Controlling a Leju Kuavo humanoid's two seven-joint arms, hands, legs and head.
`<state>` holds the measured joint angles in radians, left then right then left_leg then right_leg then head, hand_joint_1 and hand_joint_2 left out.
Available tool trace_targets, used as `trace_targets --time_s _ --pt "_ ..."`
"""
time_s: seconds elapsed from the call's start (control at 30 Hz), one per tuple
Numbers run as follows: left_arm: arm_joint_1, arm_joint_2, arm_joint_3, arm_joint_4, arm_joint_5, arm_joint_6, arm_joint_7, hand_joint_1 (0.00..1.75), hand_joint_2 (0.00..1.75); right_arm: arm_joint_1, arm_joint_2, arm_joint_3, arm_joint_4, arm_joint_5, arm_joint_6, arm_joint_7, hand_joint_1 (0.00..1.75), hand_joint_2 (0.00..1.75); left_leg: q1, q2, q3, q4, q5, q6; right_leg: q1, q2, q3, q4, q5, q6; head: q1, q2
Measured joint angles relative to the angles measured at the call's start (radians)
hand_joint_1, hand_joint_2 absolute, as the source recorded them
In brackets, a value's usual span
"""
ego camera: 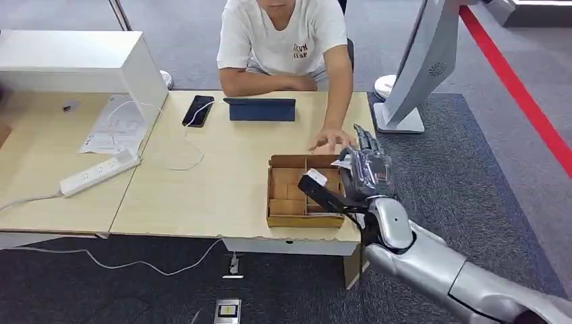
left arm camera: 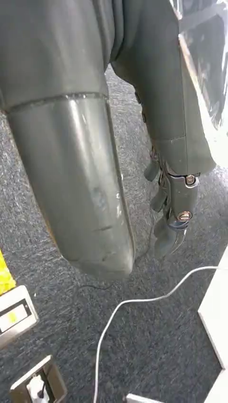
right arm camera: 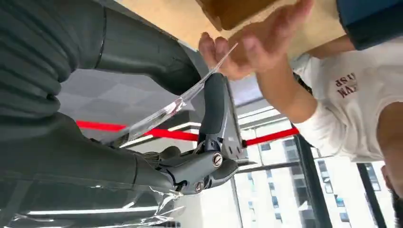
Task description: Pass the card to the sensor for recognition and then transmit it.
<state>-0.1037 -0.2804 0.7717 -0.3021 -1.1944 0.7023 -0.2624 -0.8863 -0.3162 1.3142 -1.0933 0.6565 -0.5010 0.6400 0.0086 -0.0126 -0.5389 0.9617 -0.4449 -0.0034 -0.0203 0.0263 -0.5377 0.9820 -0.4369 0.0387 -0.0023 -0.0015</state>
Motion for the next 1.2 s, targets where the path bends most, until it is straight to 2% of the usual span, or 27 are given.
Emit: trace_targets --time_s 0.3,0.4,1.0,1.03,1.07,1.2 --pt "-0.026 0.001 -0.030 0.010 -0.029 0.000 0.044 0.00 0.00 -0.112 0.042 0.025 0.000 0.008 0.191 0.050 1.75 1.75 0.000 0.000 0.000 0.000 0.000 0.000 0.000 0.000 0.000 0.000 0.000 0.000 0.000 0.000" --pt "-0.032 0.002 -0.049 0.016 -0.040 0.000 0.064 0.00 0.00 -0.145 0.053 0.029 0.013 0.011 0.228 0.052 1.75 1.75 0.000 0.000 -0.001 0.000 0.000 0.000 0.000 0.000 -0.001 0.000 0.000 0.000 0.000 0.000" --pt "-0.042 0.008 -0.120 0.030 -0.032 0.000 0.084 0.00 0.00 -0.212 0.136 0.028 0.134 0.055 0.240 0.053 1.75 1.75 0.001 0.000 -0.003 0.000 0.000 0.000 0.000 0.000 -0.003 0.000 0.000 0.000 0.000 0.000" --pt "-0.041 0.008 -0.124 0.031 -0.032 0.000 0.086 0.00 0.00 -0.213 0.140 0.028 0.140 0.056 0.240 0.053 1.52 1.75 0.001 0.000 -0.003 0.000 0.000 0.000 0.000 0.000 -0.003 0.000 0.000 0.000 0.000 0.000" --pt "-0.041 0.008 -0.126 0.032 -0.032 0.000 0.090 0.00 0.00 -0.214 0.143 0.028 0.146 0.056 0.241 0.053 0.00 1.75 0.001 0.000 -0.004 0.000 0.000 0.000 0.000 0.000 -0.003 0.000 0.000 0.000 0.000 0.000" --pt "-0.041 0.010 -0.137 0.032 -0.017 0.000 0.108 0.00 0.00 -0.215 0.154 0.028 0.167 0.077 0.231 0.053 0.00 1.75 0.001 0.000 -0.004 0.000 0.000 0.000 0.000 0.000 -0.004 0.000 0.000 0.000 0.000 0.000"
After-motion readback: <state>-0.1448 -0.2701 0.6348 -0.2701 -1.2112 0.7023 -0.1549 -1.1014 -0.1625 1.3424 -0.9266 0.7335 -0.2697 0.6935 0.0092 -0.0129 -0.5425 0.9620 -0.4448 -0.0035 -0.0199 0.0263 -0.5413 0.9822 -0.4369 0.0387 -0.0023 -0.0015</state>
